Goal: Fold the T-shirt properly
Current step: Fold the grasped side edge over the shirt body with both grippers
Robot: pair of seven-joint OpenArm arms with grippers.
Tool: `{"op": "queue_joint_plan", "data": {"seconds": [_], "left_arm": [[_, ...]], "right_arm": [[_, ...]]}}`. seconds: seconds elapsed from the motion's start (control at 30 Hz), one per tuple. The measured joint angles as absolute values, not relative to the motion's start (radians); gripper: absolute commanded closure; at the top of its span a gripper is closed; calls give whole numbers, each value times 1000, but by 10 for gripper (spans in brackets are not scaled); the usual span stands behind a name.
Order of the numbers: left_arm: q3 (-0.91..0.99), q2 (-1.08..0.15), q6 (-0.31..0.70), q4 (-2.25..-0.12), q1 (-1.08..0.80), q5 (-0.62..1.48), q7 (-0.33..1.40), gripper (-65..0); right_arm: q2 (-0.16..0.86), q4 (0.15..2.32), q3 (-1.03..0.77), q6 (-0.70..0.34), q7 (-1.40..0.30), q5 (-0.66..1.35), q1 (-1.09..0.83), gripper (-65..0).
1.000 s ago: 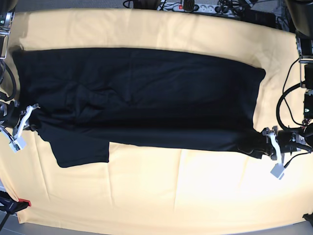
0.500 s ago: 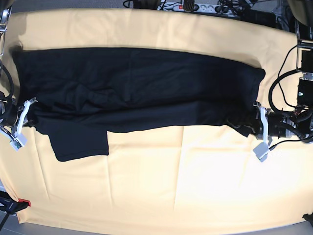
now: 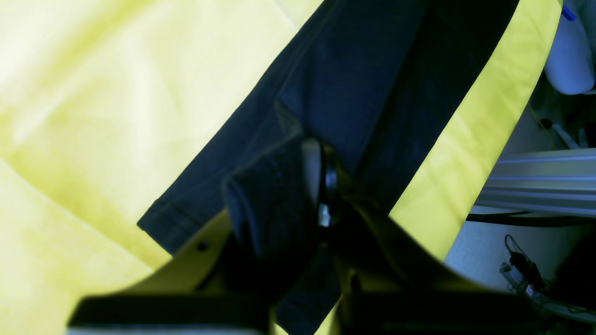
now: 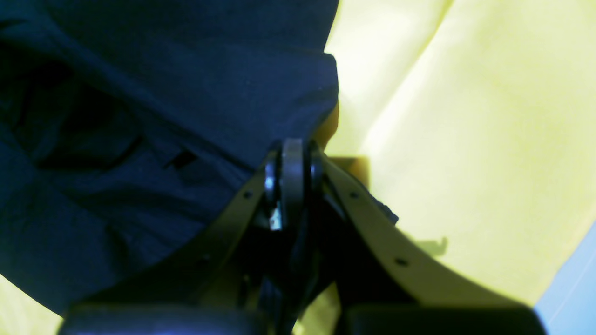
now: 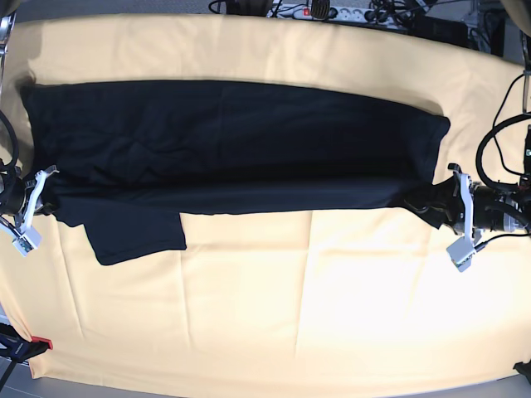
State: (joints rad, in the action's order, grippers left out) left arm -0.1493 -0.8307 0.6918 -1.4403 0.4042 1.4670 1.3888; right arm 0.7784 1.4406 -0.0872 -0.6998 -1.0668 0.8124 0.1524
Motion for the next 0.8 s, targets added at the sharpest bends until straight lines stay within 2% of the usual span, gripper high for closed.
{"op": "queue_joint_plan", "data": {"seconds": [0.27,0.3,0.33,0.4,0.43,0.47,0.5,0.67,0.8], "left_arm": [[-149,-831,692,-1440,333,1467,1393,0],[-149,-831,692,-1440,316,1467,1396,0],[-149,-831,692,-1440,301,1467,1396,-60],[-149,-831,692,-1440,275,1465,1396,-260],[-149,-831,692,-1439,265,1465,1396,-358],[-149,-831,692,-1439,257,1466,1396,-428],[-149,-831,692,-1439,251,1465,1396,-465],[-149,-841,692,-1439,249,1462,1396,-471],[-149,-875,692,-1439,249,1461,1396,-471]], "right_arm": [[778,1441,-87,-699,-1063,812,104,-4],[778,1441,-87,-699,-1058,812,88,-72],[778,1441,-87,-701,-1054,809,76,-160],[779,1440,-87,-698,-1052,799,67,-342],[781,1440,-87,-697,-1052,801,67,-390],[782,1440,-87,-698,-1051,802,73,-399],[785,1440,-87,-697,-1051,805,84,-399],[827,1441,-106,-697,-1051,931,155,-399],[819,1441,-117,-697,-1016,1059,183,-399]]}}
